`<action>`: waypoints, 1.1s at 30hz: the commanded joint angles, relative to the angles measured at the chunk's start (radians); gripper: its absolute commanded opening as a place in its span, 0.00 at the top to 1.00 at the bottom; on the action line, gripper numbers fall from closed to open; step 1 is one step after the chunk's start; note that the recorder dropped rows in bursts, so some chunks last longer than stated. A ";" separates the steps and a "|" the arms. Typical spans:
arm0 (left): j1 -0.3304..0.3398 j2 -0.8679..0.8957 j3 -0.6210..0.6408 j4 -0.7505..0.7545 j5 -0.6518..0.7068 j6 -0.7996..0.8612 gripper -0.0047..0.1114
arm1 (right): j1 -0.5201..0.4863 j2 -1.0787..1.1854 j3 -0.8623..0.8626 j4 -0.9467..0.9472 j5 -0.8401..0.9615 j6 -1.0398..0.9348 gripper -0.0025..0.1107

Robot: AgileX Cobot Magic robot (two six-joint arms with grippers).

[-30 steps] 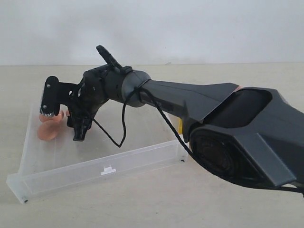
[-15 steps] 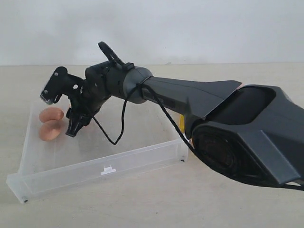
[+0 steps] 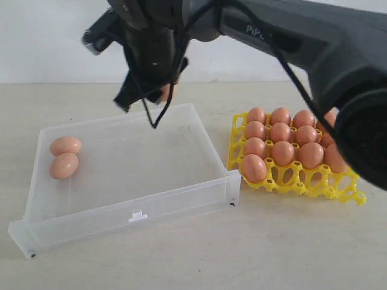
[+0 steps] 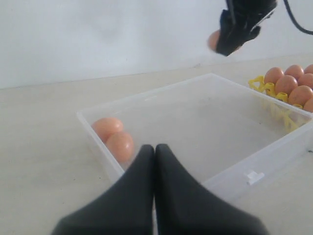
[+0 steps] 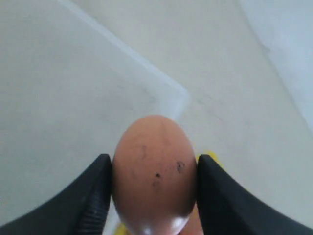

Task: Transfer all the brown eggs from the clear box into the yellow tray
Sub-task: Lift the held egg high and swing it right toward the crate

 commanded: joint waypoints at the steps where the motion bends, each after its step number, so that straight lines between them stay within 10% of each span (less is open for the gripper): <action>1: 0.000 -0.003 -0.003 -0.008 -0.008 0.001 1.00 | 0.003 -0.210 0.271 -0.218 -0.173 0.220 0.98; 6: 0.000 -0.003 -0.003 -0.008 -0.008 0.001 1.00 | -0.021 -0.575 0.867 -0.486 -0.685 0.656 0.98; 10: 0.000 -0.003 -0.003 -0.008 -0.008 0.001 1.00 | -0.155 -0.801 1.290 -1.194 -0.976 1.408 0.98; 15: 0.000 -0.003 -0.003 -0.008 -0.008 0.001 1.00 | -0.371 -0.836 1.504 -1.287 -0.568 2.034 0.98; 23: 0.000 -0.003 -0.003 -0.008 -0.008 0.001 1.00 | -0.729 -0.670 1.291 -1.287 -1.025 2.063 0.98; 30: 0.000 -0.003 -0.003 -0.008 -0.008 0.001 1.00 | -0.733 -0.595 1.034 -1.287 -1.129 2.000 0.98; 33: 0.000 -0.003 -0.003 -0.008 -0.008 0.001 1.00 | -0.703 -0.595 0.935 -1.287 -1.349 1.590 0.98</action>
